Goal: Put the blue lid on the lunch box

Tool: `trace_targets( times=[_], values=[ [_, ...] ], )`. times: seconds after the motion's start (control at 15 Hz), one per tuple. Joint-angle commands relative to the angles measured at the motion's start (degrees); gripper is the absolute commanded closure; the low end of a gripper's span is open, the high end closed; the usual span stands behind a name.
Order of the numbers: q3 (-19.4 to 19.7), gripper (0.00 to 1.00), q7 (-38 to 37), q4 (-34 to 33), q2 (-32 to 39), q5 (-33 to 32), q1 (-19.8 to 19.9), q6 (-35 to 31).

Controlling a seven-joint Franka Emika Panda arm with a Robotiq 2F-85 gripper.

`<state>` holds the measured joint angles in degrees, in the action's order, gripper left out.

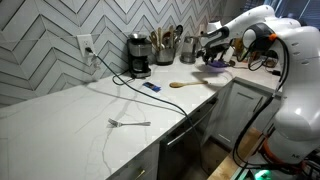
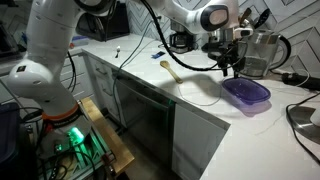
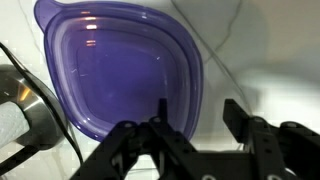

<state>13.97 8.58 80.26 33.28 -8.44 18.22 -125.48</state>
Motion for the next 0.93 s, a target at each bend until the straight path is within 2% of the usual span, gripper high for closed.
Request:
trace_targets(
  times=[0.0, 0.13, 0.33, 0.67, 0.87],
  values=[
    [-1.8, 0.06, 1.7, -3.0, -0.8, 3.3, 2.0, 7.4],
    [-2.1, 0.0, 1.0, -3.5, -2.7, 4.8, 1.9, 13.3],
    [-2.4, 0.0, 0.6, -1.5, -7.0, 5.7, 0.9, 17.6],
    [-2.9, 0.0, -0.6, 6.4, -16.9, 5.9, -1.7, 16.6],
    [-3.9, 0.0, 1.4, 12.2, -22.9, 6.1, -2.7, 16.2]
  ],
)
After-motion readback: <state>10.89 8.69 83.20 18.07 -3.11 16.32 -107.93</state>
